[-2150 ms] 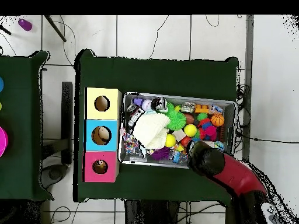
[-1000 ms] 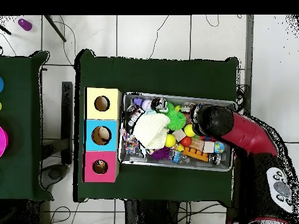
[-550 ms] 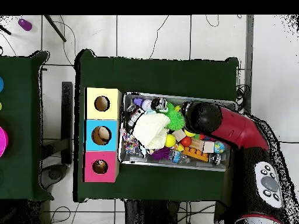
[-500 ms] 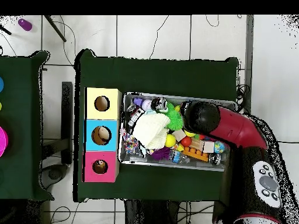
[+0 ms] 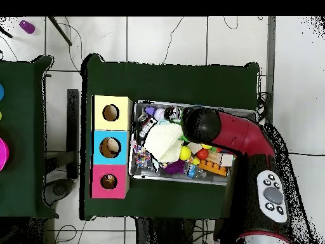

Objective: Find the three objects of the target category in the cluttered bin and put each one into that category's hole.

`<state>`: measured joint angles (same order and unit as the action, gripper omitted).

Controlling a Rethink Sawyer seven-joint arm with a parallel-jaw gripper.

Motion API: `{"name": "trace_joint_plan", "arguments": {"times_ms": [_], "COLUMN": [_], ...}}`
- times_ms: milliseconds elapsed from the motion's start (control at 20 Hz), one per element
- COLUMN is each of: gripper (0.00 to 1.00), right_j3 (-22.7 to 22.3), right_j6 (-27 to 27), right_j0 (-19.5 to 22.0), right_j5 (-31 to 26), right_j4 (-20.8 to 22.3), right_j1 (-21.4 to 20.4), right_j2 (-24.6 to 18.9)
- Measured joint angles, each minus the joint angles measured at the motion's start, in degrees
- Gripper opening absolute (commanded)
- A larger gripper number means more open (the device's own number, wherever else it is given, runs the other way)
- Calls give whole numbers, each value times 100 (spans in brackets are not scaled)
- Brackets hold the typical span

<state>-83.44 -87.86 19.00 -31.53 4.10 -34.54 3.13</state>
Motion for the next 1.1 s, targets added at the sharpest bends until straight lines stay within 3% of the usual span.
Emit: {"name": "trace_joint_plan", "arguments": {"times_ms": [450,700,1100], "gripper": [0,0,0], "right_j3": [-1,-118,-583], "right_j6": [0,0,-13], "right_j0": [4,6,-164], "right_j5": [146,756,1442], "right_j4": [4,4,-52], "right_j1": [211,438,474], "right_j2": [-1,1,169]}}
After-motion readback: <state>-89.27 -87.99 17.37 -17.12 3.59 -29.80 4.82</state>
